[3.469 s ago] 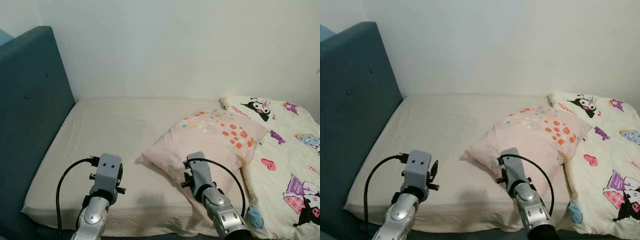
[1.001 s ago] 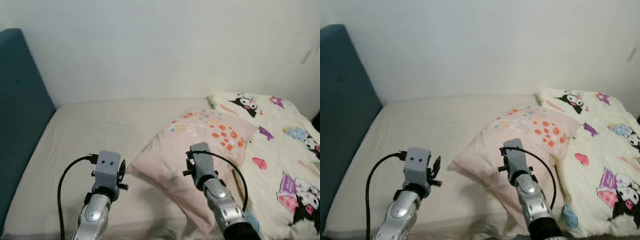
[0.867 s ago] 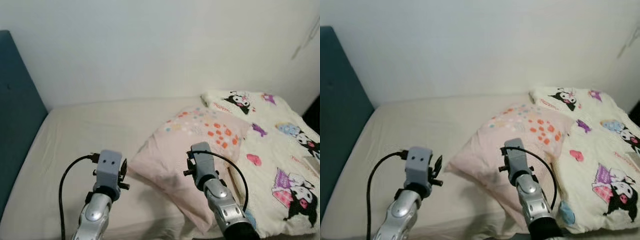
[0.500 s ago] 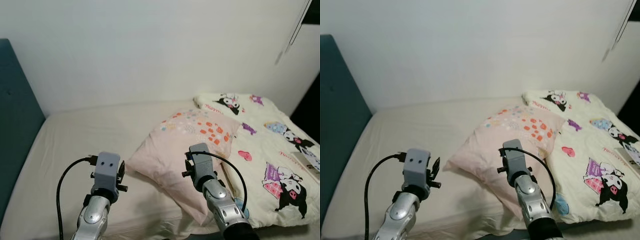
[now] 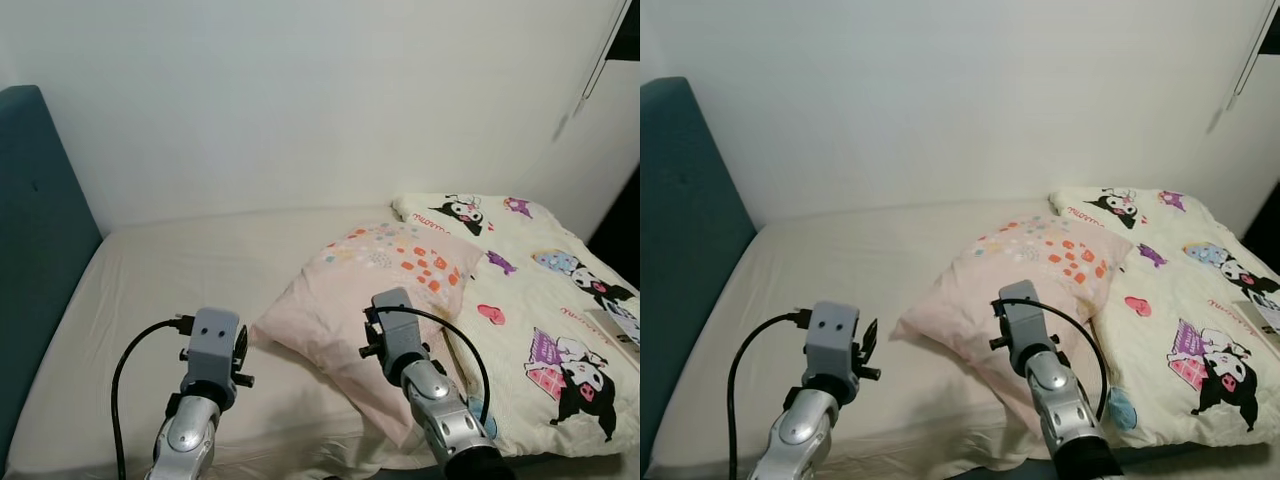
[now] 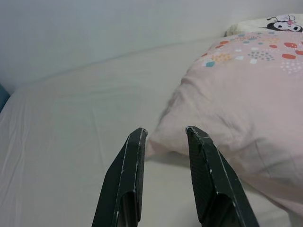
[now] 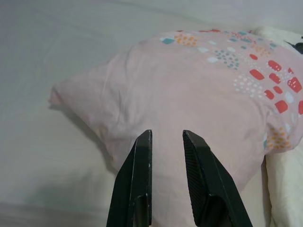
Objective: Clean up the room
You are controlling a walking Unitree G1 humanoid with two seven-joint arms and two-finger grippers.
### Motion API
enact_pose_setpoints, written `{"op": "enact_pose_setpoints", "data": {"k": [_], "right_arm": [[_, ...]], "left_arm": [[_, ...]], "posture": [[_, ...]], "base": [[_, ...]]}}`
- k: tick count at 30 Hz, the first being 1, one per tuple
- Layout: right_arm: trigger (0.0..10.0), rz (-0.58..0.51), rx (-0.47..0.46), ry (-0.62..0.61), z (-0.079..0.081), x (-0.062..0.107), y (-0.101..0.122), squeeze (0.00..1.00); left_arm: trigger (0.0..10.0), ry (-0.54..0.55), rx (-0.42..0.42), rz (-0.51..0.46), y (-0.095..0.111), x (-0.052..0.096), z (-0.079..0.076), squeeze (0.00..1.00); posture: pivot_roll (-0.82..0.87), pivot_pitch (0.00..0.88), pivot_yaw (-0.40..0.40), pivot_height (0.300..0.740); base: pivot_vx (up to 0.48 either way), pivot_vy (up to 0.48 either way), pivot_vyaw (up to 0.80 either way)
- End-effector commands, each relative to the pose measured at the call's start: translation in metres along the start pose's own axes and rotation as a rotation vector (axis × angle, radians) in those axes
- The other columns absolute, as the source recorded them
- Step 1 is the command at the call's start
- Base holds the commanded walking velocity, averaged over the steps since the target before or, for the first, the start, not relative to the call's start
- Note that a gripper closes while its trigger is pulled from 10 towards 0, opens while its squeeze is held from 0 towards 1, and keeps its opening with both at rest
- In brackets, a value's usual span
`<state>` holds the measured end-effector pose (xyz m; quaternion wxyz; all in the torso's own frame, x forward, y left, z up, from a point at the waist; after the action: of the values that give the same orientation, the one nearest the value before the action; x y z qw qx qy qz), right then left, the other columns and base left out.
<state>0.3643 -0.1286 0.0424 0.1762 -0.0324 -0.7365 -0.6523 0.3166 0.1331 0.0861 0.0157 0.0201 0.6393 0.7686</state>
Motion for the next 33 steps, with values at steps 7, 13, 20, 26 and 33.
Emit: {"op": "enact_pose_setpoints", "data": {"k": [7, 13, 20, 26, 33], "right_arm": [[10.0, 0.006, 0.038, 0.038, 0.0095, 0.0017, -0.0037, 0.00], [10.0, -0.002, 0.008, 0.027, 0.0073, 0.0029, -0.0040, 0.00], [10.0, 0.001, 0.005, 0.030, 0.0081, 0.0026, -0.0042, 0.00], [10.0, 0.002, 0.007, 0.036, 0.0090, 0.0027, -0.0045, 0.00], [10.0, 0.004, 0.006, 0.037, 0.0091, 0.0032, -0.0053, 0.00]], "left_arm": [[10.0, 0.003, -0.014, -0.006, 0.0007, -0.0019, -0.0002, 0.00], [10.0, 0.009, -0.015, -0.013, 0.0024, -0.0017, 0.0004, 0.00], [10.0, -0.002, 0.007, -0.027, 0.0058, -0.0009, -0.0009, 0.00], [10.0, -0.007, 0.018, -0.033, 0.0069, -0.0004, -0.0008, 0.00], [10.0, -0.004, 0.020, -0.032, 0.0062, 0.0001, 0.0004, 0.00]], "posture": [[0.06, 0.002, -0.049, 0.740], [0.06, 0.000, -0.045, 0.740], [0.06, 0.000, -0.046, 0.740], [0.06, 0.000, -0.048, 0.740], [0.06, 0.000, -0.047, 0.740]], "base": [[0.000, 0.000, 0.80], [0.000, 0.000, 0.49], [0.000, 0.000, 0.00], [0.122, 0.000, 0.00], [0.267, 0.000, 0.00]]}}
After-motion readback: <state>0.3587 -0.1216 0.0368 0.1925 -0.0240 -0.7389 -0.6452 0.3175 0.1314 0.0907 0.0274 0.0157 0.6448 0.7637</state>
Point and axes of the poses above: a point about 5 cm out from each wrist's last joint towards the gripper, its own x axis pointing back from the gripper into the wrist, its own y axis along the axis of the wrist's last joint, z = x × y, the point moved 5 cm from there along -x, pointing out of the wrist towards the gripper, and after that the axes turned 6 degrees about -x, right-handed, at the moved point
